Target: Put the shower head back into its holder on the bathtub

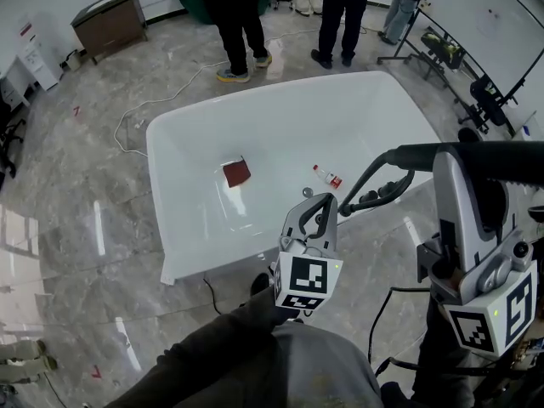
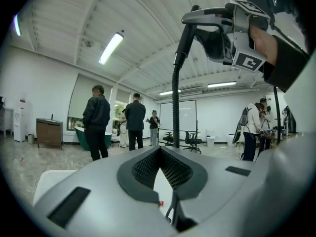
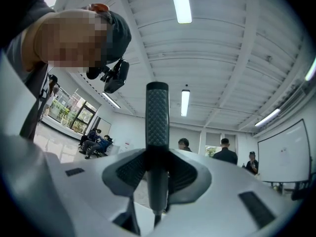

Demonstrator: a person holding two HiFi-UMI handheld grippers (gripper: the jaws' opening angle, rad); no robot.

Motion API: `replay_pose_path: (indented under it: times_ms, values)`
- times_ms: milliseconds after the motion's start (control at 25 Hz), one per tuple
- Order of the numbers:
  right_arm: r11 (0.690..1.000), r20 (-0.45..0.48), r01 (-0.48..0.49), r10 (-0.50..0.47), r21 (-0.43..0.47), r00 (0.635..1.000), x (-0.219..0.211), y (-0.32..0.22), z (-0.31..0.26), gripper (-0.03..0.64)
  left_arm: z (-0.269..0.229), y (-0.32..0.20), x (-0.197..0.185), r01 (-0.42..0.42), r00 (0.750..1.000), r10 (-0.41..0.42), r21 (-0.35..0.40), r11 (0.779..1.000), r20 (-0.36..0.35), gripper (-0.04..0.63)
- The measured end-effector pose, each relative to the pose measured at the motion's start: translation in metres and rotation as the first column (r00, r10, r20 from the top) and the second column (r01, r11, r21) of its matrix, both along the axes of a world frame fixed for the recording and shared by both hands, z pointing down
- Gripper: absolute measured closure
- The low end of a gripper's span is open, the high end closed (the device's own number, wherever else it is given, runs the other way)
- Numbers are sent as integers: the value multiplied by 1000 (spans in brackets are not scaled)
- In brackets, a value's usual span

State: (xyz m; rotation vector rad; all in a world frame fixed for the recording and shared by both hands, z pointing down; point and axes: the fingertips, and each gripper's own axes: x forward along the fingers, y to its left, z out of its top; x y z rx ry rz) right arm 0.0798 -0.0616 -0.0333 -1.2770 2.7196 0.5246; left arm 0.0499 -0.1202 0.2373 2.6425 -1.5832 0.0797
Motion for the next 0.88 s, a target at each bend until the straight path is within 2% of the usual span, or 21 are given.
replay_pose_path:
  times_ms: [480, 880]
  values:
    - [981, 13, -55, 59, -185, 998, 10, -25, 84, 476, 11, 5, -5, -17, 1000, 17, -25, 1000, 10, 592]
    - [968, 36, -78, 89, -239, 995, 23, -32, 107, 476, 16, 0, 0, -24, 1000, 25, -40, 999, 15, 592]
